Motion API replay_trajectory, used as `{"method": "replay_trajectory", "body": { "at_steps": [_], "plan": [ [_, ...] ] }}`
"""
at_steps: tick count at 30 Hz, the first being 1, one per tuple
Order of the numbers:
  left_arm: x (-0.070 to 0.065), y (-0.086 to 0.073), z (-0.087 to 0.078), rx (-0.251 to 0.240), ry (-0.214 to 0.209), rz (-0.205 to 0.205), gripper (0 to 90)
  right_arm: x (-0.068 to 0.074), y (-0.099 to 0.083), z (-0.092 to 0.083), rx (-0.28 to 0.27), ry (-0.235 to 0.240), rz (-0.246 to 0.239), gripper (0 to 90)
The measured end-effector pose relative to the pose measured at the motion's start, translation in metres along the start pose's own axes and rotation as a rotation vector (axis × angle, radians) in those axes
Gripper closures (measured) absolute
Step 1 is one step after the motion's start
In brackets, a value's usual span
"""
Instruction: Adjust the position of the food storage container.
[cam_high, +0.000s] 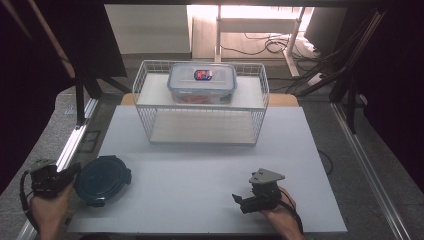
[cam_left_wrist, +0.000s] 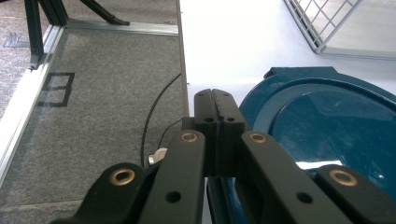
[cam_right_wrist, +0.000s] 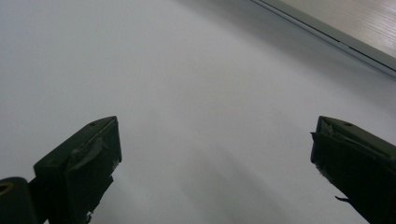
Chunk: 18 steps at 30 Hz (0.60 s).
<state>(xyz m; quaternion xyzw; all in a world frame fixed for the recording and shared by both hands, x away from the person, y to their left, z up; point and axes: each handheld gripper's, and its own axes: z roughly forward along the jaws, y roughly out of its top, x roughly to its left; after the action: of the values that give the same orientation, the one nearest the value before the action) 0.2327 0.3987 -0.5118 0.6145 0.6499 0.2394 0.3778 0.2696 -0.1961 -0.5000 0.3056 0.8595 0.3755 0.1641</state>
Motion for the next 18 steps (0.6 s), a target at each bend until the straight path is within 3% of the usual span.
{"method": "replay_trajectory", "body": {
  "at_steps": [6,10,16,18],
  "plan": [
    [-0.001,0.004,0.008,0.034,0.001,-0.003,90.0,0.000,0.000,0.001,0.006,0.001,0.000,1.6],
    [-0.002,0.003,0.007,0.034,-0.021,-0.018,90.0,0.000,0.000,0.002,0.004,0.001,0.001,1.6],
    [-0.018,0.001,0.010,0.052,-0.062,-0.006,90.0,0.001,0.000,0.002,0.009,0.001,-0.001,1.6],
    [-0.033,0.002,0.014,0.062,-0.095,0.011,90.0,0.001,0.000,0.002,0.011,0.000,0.001,1.6]
  ]
}}
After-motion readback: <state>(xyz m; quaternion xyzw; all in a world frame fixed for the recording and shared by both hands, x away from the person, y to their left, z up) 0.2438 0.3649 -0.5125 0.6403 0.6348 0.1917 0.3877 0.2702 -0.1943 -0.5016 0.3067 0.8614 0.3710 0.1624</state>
